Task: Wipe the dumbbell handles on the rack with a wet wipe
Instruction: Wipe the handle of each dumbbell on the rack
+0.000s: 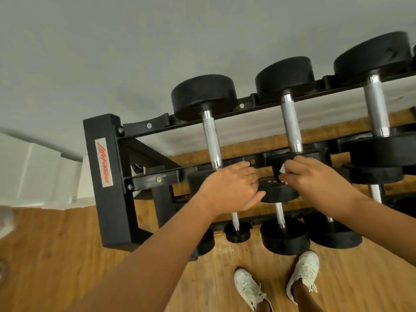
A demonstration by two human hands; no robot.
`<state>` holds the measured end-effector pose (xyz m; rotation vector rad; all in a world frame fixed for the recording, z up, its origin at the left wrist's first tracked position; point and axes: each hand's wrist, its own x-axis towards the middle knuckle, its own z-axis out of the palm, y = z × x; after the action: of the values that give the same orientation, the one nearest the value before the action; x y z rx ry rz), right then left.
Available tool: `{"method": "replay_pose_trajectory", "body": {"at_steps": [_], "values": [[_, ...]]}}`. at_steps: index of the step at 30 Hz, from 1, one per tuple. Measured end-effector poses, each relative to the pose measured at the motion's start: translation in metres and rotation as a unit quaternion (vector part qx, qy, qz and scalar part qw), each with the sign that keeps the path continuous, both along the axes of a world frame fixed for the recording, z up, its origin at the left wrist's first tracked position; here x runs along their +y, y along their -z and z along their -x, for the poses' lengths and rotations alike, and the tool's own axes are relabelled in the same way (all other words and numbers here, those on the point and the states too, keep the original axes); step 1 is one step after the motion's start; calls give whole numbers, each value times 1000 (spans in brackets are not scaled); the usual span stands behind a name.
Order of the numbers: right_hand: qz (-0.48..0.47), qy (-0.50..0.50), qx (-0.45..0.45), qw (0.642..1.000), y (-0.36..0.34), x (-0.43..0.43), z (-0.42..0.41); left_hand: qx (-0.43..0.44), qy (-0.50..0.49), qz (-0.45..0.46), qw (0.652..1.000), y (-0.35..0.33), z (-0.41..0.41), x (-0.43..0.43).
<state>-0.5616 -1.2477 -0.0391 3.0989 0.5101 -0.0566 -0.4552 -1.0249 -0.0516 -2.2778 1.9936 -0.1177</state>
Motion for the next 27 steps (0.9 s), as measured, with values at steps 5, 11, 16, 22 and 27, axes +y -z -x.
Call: {"method": "replay_pose_trajectory", "body": {"at_steps": [5, 11, 16, 22, 27], "values": [[-28, 9, 21, 999, 1, 7, -9, 7, -2, 12, 1000, 2, -2, 1], [-71, 52, 0, 996, -7, -15, 0, 4, -6, 13, 1000, 3, -1, 1], [-208, 180, -77, 958, 9, -39, 49, -8, -1, 33, 999, 1, -3, 1], [-181, 94, -47, 978, 47, 15, 59, 2, -5, 14, 1000, 1, -1, 0], [-215, 212, -171, 938, 27, -5, 70, 5, -1, 19, 1000, 3, -4, 1]]}}
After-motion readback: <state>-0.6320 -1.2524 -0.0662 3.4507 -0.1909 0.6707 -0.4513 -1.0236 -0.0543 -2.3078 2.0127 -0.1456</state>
